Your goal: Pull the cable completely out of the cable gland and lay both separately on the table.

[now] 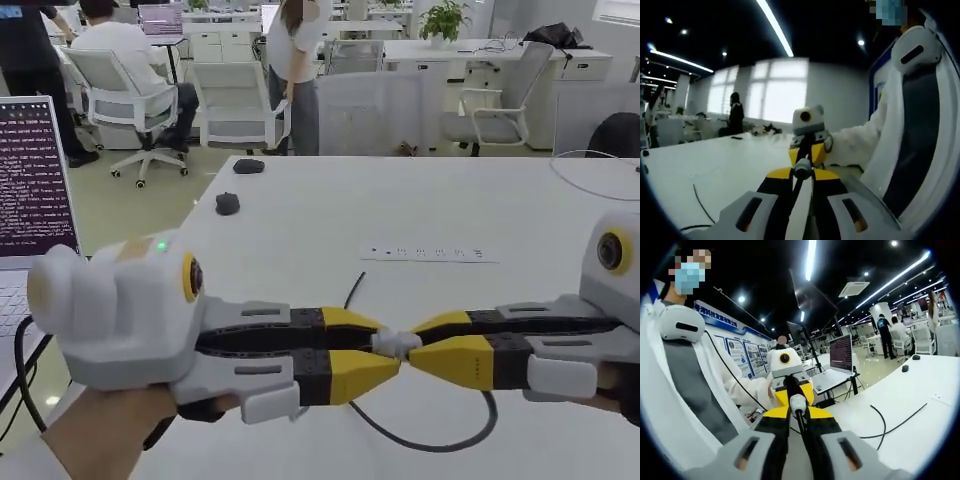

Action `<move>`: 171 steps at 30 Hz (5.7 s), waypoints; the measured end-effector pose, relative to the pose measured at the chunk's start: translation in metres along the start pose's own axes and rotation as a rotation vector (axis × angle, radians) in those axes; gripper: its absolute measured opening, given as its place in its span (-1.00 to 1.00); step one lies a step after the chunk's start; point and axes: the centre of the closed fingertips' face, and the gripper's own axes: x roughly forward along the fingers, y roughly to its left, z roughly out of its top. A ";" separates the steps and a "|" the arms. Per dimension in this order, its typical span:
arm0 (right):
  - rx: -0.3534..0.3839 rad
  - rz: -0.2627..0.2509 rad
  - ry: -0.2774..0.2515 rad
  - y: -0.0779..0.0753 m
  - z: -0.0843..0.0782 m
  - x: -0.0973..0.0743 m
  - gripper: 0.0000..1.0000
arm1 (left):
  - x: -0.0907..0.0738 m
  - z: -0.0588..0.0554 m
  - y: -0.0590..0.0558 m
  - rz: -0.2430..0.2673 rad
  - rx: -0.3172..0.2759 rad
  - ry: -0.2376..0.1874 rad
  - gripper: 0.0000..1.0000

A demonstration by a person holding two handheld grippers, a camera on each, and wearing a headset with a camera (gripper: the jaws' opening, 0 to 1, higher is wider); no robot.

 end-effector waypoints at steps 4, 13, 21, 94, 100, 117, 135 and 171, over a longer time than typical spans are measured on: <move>-0.078 -0.002 -0.002 0.002 0.004 0.001 -0.80 | -0.001 0.003 0.001 -0.010 -0.057 -0.029 -0.72; -0.263 0.010 0.044 0.003 0.000 0.002 -0.81 | -0.002 -0.001 0.000 -0.042 -0.173 -0.036 -0.72; -0.413 0.013 0.069 0.005 -0.005 0.004 -0.80 | -0.003 -0.006 -0.002 -0.052 -0.213 -0.024 -0.72; -0.260 -0.075 0.166 -0.022 -0.045 -0.021 -0.96 | -0.013 -0.005 0.010 0.018 -0.218 -0.065 -0.67; -0.227 -0.116 0.191 -0.035 -0.061 -0.035 -0.96 | -0.021 -0.004 0.014 0.042 -0.229 -0.090 -0.68; -0.214 -0.186 0.243 -0.047 -0.078 -0.050 -0.95 | -0.019 -0.004 0.020 0.106 -0.215 -0.089 -0.68; -0.283 -0.102 0.202 -0.021 -0.030 -0.028 -0.75 | 0.013 -0.015 0.012 0.109 -0.191 -0.052 -0.67; -0.299 0.026 0.171 -0.026 -0.039 -0.024 -0.96 | 0.019 -0.023 0.016 0.177 -0.161 -0.071 -0.67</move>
